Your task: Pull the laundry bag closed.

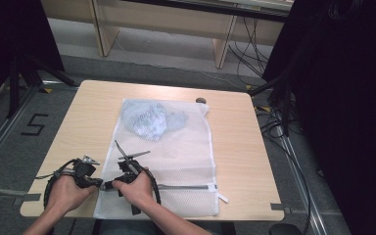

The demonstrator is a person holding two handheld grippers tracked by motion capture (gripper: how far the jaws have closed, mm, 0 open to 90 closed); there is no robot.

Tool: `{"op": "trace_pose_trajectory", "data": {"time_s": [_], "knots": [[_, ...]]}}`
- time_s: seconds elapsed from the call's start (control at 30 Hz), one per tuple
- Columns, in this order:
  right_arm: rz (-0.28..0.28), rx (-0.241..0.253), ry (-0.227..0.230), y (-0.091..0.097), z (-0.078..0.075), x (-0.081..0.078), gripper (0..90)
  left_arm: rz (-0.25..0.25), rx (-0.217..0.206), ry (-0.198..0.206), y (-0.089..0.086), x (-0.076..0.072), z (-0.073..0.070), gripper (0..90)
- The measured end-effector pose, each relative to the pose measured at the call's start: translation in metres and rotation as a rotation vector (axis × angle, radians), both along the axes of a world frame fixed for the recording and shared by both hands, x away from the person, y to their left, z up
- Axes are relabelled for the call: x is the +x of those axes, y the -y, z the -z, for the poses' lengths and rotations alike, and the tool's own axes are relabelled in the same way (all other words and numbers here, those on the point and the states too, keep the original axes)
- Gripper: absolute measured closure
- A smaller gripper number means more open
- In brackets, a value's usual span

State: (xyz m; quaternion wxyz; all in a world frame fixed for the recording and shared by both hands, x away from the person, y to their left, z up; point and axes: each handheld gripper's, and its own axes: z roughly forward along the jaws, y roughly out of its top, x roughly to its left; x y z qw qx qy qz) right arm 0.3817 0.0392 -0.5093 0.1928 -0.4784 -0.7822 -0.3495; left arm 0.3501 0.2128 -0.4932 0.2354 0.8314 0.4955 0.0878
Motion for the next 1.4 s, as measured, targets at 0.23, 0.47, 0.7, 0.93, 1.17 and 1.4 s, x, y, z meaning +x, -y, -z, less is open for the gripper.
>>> {"op": "trace_pose_trajectory", "data": {"time_s": [0.23, 0.47, 0.7, 0.93, 1.17, 1.4], "knots": [[-0.009, -0.008, 0.062, -0.0007, -0.0019, 0.0020, 87.2, 0.004, -0.002, 0.014, 0.0006, -0.0002, 0.0008, 90.0], [-0.016, -0.010, 0.038, 0.0018, -0.0025, 0.0022, 87.1, 0.002, -0.013, 0.009, -0.0014, -0.0003, 0.0009, 90.0], [-0.038, -0.025, 0.076, 0.0005, -0.0041, 0.0004, 87.1, 0.000, -0.010, 0.016, -0.0009, -0.0003, 0.0012, 90.0], [-0.045, -0.045, 0.116, 0.0019, -0.0064, -0.0017, 87.1, -0.014, -0.011, 0.013, 0.0003, 0.0003, 0.0018, 90.0], [-0.025, -0.067, 0.096, 0.0048, -0.0080, -0.0020, 87.1, -0.005, -0.005, 0.007, -0.0002, -0.0001, 0.0004, 90.0], [-0.037, -0.063, 0.103, 0.0076, -0.0081, -0.0007, 87.1, 0.002, -0.009, -0.001, -0.0012, 0.0003, 0.0002, 90.0]]}}
